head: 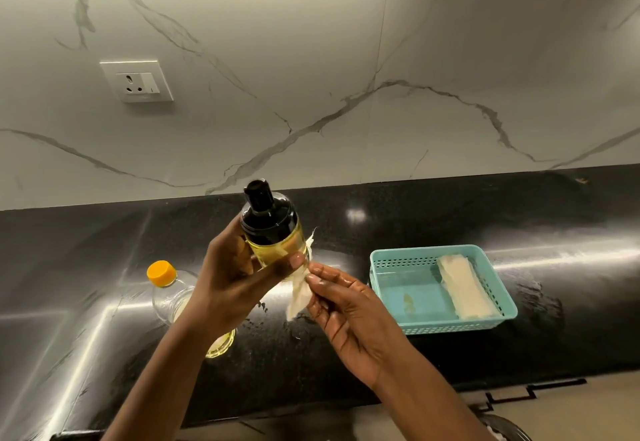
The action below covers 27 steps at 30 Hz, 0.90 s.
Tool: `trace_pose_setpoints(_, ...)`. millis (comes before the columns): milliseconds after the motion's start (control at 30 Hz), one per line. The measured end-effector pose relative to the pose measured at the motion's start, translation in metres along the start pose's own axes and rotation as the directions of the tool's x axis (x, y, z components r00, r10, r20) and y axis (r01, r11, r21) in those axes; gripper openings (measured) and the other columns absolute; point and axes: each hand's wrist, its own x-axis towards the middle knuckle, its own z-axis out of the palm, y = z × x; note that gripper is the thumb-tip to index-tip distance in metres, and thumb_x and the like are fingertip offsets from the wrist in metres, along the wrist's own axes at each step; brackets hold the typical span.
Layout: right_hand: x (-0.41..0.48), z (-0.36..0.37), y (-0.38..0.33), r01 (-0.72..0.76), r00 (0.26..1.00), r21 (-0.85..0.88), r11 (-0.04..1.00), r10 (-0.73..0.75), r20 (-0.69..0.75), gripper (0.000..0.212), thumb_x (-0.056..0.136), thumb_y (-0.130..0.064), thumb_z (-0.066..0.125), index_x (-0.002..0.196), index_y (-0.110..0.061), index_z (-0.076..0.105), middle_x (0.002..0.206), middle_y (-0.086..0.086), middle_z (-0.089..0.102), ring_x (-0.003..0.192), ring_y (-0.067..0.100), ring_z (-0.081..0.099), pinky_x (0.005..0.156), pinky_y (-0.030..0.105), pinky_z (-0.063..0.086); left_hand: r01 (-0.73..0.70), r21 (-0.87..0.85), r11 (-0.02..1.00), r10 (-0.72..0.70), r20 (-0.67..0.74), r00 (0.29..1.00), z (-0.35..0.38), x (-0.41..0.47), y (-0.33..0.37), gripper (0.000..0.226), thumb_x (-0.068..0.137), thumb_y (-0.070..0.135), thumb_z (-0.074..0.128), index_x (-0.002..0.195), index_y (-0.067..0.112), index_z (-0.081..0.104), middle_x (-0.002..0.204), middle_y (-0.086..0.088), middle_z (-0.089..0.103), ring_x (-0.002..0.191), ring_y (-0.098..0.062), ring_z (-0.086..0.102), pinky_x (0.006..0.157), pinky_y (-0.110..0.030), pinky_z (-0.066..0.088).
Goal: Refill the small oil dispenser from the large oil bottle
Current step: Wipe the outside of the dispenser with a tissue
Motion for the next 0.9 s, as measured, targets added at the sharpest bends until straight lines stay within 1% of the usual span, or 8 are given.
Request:
trace_pose_setpoints(67, 0.009, -0.020, 0.007, 0.072, 0.994, -0.295, 0.953, -0.092, -0.057, 0.024, 0.091, 0.004, 0.075, 0.114, -0.001, 0.079, 0.109, 0.014, 0.081, 0.102, 0.024, 0.077, 0.091, 0.031, 0.063, 0.015, -0.007, 1.000, -0.015, -0.016, 1.000, -0.001, -0.002, -0.005, 0.062, 0.083, 0.015, 0.083, 0.139, 0.004, 0.059, 0.126, -0.014, 0.074, 0.118, -0.035, 0.072, 0.098, -0.050, 0.061)
trace_pose_setpoints(133, 0.024, -0.050, 0.025, 0.110, 0.963, -0.713, 0.693, -0.251, -0.096, 0.018, 0.091, -0.002, 0.079, 0.103, -0.013, 0.084, 0.099, 0.003, 0.083, 0.099, 0.018, 0.078, 0.094, 0.032, 0.063, 0.043, -0.023, 0.999, -0.043, -0.037, 0.998, -0.003, -0.006, -0.011, 0.062, 0.082, 0.016, 0.083, 0.139, 0.005, 0.060, 0.126, -0.015, 0.074, 0.119, -0.036, 0.071, 0.099, -0.050, 0.061)
trace_pose_setpoints(233, 0.045, -0.093, 0.059, 0.019, 0.944, -0.938, 0.345, -0.317, -0.097, 0.018, 0.091, -0.009, 0.081, 0.099, -0.024, 0.086, 0.099, -0.010, 0.081, 0.094, 0.002, 0.075, 0.094, 0.029, 0.062, 0.074, -0.007, 0.997, -0.074, -0.068, 0.995, -0.005, -0.011, -0.018, 0.063, 0.082, 0.019, 0.084, 0.139, 0.008, 0.061, 0.125, -0.014, 0.073, 0.118, -0.033, 0.071, 0.099, -0.048, 0.061)
trace_pose_setpoints(433, 0.060, -0.121, 0.071, -0.052, 0.968, -0.995, 0.089, -0.242, -0.072, 0.028, 0.096, -0.006, 0.068, 0.113, -0.021, 0.083, 0.104, -0.010, 0.080, 0.087, -0.007, 0.070, 0.092, 0.011, 0.055, 0.116, 0.064, 0.991, -0.111, -0.070, 0.991, -0.007, -0.017, -0.034, 0.059, 0.083, 0.007, 0.083, 0.138, 0.008, 0.061, 0.119, -0.009, 0.073, 0.113, -0.032, 0.071, 0.094, -0.046, 0.062)
trace_pose_setpoints(600, 0.046, -0.062, 0.014, 0.194, 0.912, -0.954, 0.230, -0.401, 0.089, 0.020, 0.100, -0.029, 0.072, 0.119, -0.025, 0.080, 0.105, -0.018, 0.078, 0.097, -0.013, 0.069, 0.084, 0.013, 0.056, 0.131, 0.071, 0.989, -0.126, -0.068, 0.990, -0.003, -0.019, -0.037, 0.053, 0.085, 0.008, 0.085, 0.134, 0.013, 0.064, 0.115, -0.009, 0.073, 0.108, -0.027, 0.072, 0.090, -0.039, 0.062)
trace_pose_setpoints(700, 0.028, -0.010, -0.028, 0.409, 0.881, -0.878, 0.247, -0.357, 0.310, 0.052, 0.095, -0.048, 0.072, 0.143, -0.031, 0.063, 0.134, -0.018, 0.068, 0.121, -0.007, 0.064, 0.095, 0.015, 0.056, 0.136, 0.069, 0.988, -0.135, -0.028, 0.991, 0.001, -0.019, -0.039, 0.056, 0.087, 0.009, 0.085, 0.137, 0.016, 0.063, 0.121, -0.011, 0.074, 0.114, -0.033, 0.072, 0.096, -0.054, 0.062)
trace_pose_setpoints(800, 0.018, 0.023, -0.059, 0.489, 0.859, -0.869, 0.077, -0.217, 0.464, 0.074, 0.087, -0.052, 0.080, 0.153, -0.035, 0.050, 0.145, -0.016, 0.062, 0.128, -0.003, 0.061, 0.103, 0.018, 0.053, 0.138, 0.084, 0.987, -0.141, 0.025, 0.990, 0.009, -0.017, -0.038, 0.060, 0.089, 0.008, 0.083, 0.143, 0.016, 0.058, 0.131, -0.008, 0.072, 0.122, -0.031, 0.070, 0.097, -0.052, 0.062)
trace_pose_setpoints(900, 0.014, 0.041, -0.083, 0.502, 0.842, -0.852, -0.151, -0.142, 0.521, 0.066, 0.083, -0.048, 0.086, 0.143, -0.035, 0.060, 0.131, -0.018, 0.069, 0.118, -0.006, 0.063, 0.100, 0.012, 0.048, 0.136, 0.105, 0.985, -0.140, 0.032, 0.990, 0.021, -0.013, -0.037, 0.058, 0.090, 0.003, 0.084, 0.141, 0.014, 0.059, 0.128, -0.004, 0.072, 0.120, -0.027, 0.071, 0.093, -0.041, 0.062)
